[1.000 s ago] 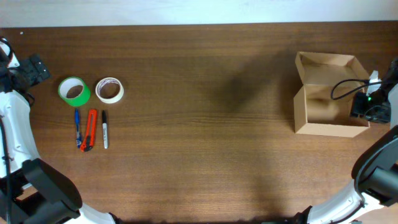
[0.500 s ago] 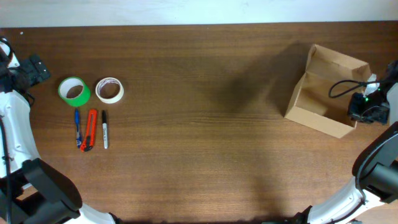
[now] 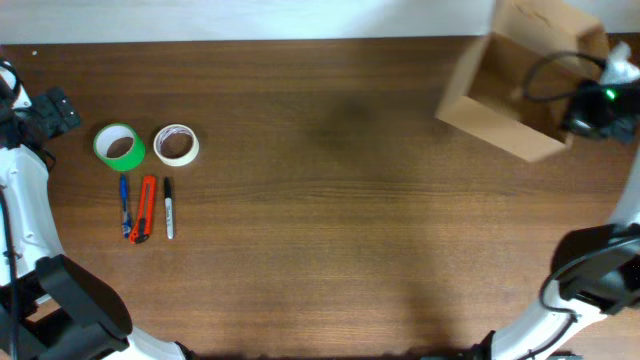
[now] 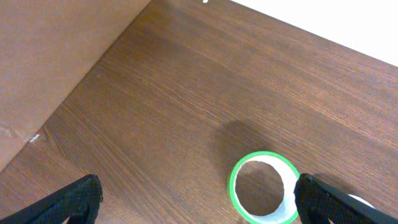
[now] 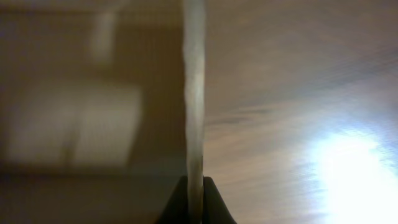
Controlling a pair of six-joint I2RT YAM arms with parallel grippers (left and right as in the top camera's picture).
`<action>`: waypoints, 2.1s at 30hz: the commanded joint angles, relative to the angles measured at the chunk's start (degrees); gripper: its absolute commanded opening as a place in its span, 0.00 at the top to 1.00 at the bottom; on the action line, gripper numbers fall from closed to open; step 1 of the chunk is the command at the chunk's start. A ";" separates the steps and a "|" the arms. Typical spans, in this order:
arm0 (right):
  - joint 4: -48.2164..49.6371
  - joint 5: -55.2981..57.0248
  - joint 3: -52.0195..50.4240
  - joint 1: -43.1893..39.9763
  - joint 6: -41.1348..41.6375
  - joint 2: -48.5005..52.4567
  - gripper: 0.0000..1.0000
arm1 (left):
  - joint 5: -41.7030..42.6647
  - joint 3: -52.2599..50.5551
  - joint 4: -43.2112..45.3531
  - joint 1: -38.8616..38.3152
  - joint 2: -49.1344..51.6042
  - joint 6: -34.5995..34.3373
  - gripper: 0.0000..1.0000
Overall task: Pack container
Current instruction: 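Drag the cardboard box with the right gripper leftward toward the table center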
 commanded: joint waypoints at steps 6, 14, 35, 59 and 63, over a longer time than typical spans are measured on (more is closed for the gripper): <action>2.69 -1.79 5.16 24.76 10.82 0.11 0.96 | 0.61 0.98 -0.02 0.17 0.57 0.26 0.01; 14.69 8.26 5.16 44.30 -4.76 5.27 0.96 | 0.61 0.98 -0.02 0.17 0.57 0.26 0.00; 22.08 6.91 5.16 45.00 -7.39 21.03 0.96 | 0.61 0.98 -0.02 0.17 0.57 0.26 0.00; 21.57 8.66 3.41 47.08 -0.72 25.38 0.96 | 0.61 0.98 -0.02 0.17 0.57 0.26 0.00; 21.55 8.63 1.92 47.23 -0.72 25.38 0.96 | 0.61 0.98 -0.02 0.17 0.57 0.26 0.00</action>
